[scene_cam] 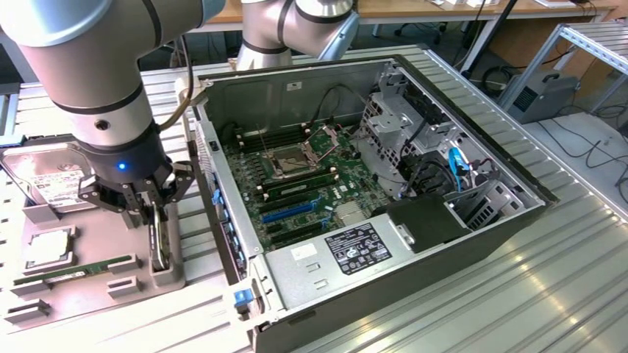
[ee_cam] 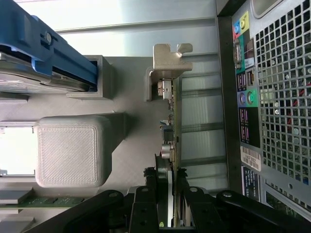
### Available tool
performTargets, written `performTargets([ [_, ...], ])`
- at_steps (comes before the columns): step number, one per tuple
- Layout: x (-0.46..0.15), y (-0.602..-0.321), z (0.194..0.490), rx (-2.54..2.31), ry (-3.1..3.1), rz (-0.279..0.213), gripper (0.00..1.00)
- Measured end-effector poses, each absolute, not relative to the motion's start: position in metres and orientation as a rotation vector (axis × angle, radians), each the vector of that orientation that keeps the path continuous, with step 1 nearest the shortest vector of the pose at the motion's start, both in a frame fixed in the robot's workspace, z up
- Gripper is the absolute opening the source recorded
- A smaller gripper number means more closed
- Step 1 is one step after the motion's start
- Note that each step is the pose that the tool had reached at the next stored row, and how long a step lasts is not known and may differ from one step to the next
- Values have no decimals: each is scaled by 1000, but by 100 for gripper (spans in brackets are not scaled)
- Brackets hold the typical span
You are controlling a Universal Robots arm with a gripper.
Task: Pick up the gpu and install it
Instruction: 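Pick up the gpu and move the gpu toward the slot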
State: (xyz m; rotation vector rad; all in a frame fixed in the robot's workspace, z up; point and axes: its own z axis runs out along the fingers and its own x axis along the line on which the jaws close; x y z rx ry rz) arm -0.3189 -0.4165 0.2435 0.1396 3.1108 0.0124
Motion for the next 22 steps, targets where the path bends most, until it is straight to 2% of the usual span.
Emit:
performTargets([
  [22,-319,-416,249,140,3111,10,27],
])
